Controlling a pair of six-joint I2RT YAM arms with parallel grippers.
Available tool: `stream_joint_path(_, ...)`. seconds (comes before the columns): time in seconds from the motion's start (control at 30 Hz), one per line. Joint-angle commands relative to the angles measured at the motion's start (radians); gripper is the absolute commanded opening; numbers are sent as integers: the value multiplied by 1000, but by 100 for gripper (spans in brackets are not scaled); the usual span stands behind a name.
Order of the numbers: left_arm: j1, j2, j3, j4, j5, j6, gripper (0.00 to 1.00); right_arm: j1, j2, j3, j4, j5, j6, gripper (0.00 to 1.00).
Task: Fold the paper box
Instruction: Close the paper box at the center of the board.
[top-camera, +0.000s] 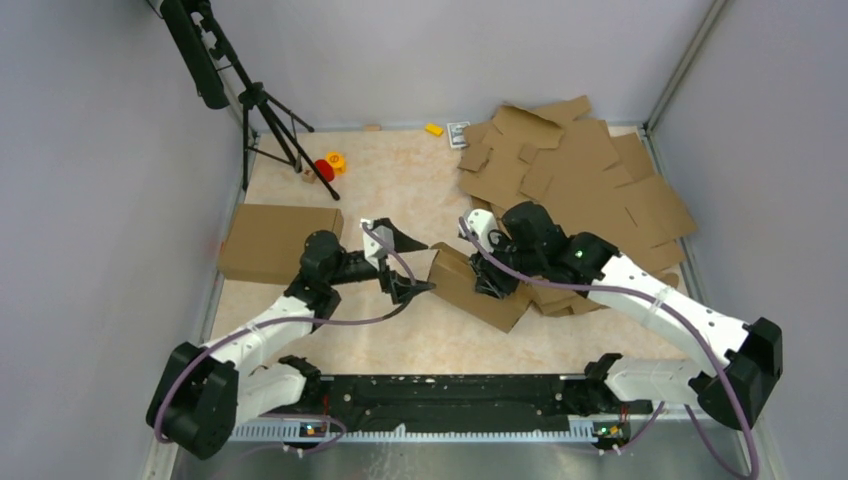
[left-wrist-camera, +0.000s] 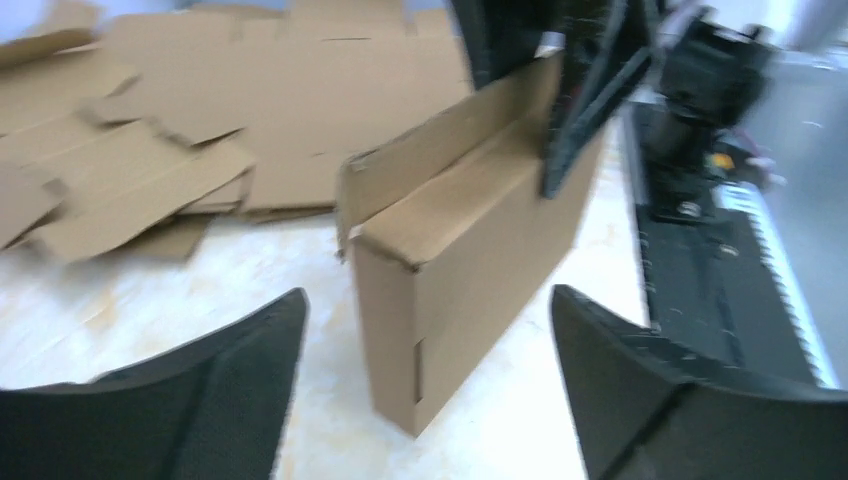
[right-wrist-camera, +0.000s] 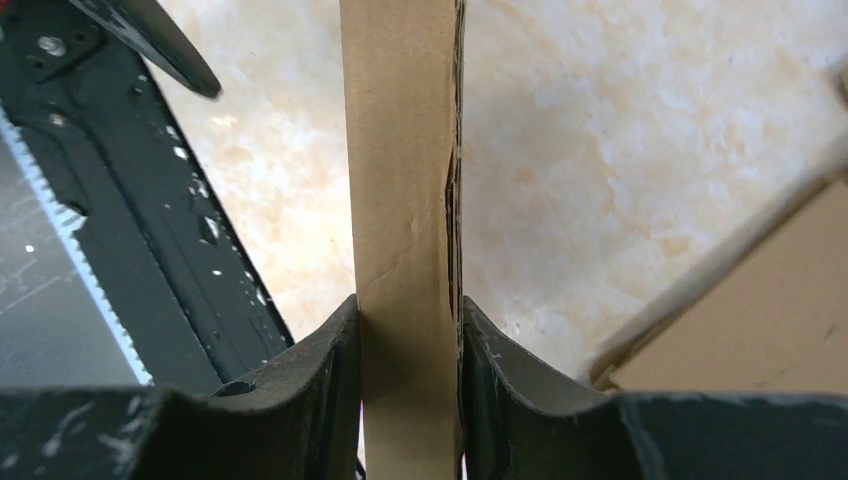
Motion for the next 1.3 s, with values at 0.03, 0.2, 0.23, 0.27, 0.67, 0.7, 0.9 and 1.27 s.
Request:
stream_joint_path(0.03, -3, -135, -145, 136, -480, -145, 99, -1, 45, 17, -80, 98, 40, 22)
stream_joint_path(0.2, -3, -185, -243, 207, -960, -540, 99, -2, 61, -3, -63, 131, 111, 25)
stream_joint_path(0.23, -1, -179, -245, 189, -966, -598, 99, -2, 60, -8, -55, 138, 125, 25)
stream_joint_path(0.27, -1, -161, -240, 234, -877, -550, 99, -2, 59, -14, -46, 138, 129, 24)
stream_joint_path(0.67, -21, -34, -4, 56, -457, -310, 91, -1, 57, -97, 39, 108, 119, 17)
stream_joint_path(0.7, -27, -20, -6, 63, -449, -280, 91, -1, 57, -102, 47, 103, 113, 16)
stream_joint_path(0.9, -62, 57, 11, 67, -379, -169, 73, -2, 22, -128, 98, 122, 92, 15)
stream_joint_path(1.27, -70, 92, 35, 61, -292, -175, 53, 2, 8, -140, 141, 78, 90, 14)
